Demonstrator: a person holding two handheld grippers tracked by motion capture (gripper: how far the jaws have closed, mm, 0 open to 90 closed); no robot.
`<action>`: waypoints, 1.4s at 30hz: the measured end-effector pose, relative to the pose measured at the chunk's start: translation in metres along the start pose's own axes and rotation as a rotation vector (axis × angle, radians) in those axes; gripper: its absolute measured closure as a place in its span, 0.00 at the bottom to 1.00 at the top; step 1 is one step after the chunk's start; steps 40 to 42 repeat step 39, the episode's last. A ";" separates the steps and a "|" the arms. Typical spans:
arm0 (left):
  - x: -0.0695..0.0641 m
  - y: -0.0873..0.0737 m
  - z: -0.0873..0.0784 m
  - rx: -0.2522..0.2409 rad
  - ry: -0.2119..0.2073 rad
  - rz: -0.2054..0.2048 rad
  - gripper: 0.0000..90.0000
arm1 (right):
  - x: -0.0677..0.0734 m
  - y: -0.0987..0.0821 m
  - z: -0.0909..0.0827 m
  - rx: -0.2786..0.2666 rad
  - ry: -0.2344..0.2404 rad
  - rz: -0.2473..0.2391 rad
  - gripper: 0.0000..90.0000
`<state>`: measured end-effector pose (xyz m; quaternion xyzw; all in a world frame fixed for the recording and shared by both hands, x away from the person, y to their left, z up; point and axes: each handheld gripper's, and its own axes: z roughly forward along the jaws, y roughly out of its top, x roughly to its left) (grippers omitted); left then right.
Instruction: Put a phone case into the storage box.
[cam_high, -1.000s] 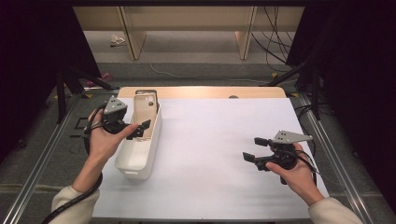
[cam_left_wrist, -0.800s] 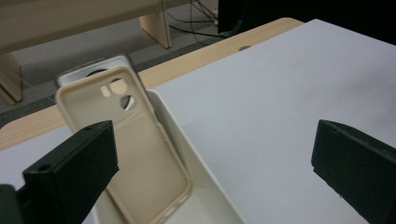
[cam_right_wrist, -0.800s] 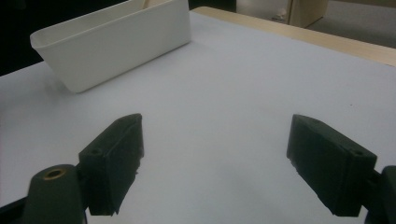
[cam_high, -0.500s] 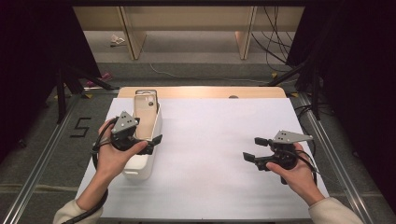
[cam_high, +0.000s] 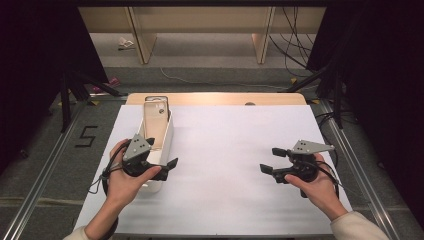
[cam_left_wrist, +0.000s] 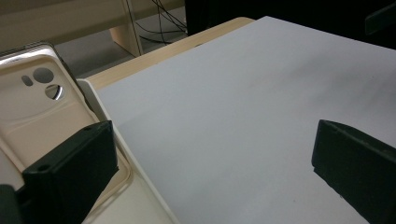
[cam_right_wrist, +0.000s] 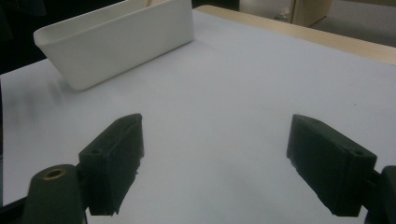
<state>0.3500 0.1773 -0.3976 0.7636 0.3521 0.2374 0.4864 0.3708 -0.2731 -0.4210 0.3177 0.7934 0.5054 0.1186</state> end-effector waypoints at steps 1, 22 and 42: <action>-0.002 -0.002 -0.001 0.000 0.000 0.001 0.00 | 0.000 0.000 0.000 0.000 0.000 -0.001 0.22; -0.023 -0.028 -0.013 0.031 -0.009 0.061 0.00 | 0.006 -0.007 -0.007 0.015 0.010 -0.013 0.22; -0.015 -0.033 -0.010 0.042 0.008 0.059 0.00 | 0.007 -0.008 -0.005 0.020 0.020 -0.014 0.22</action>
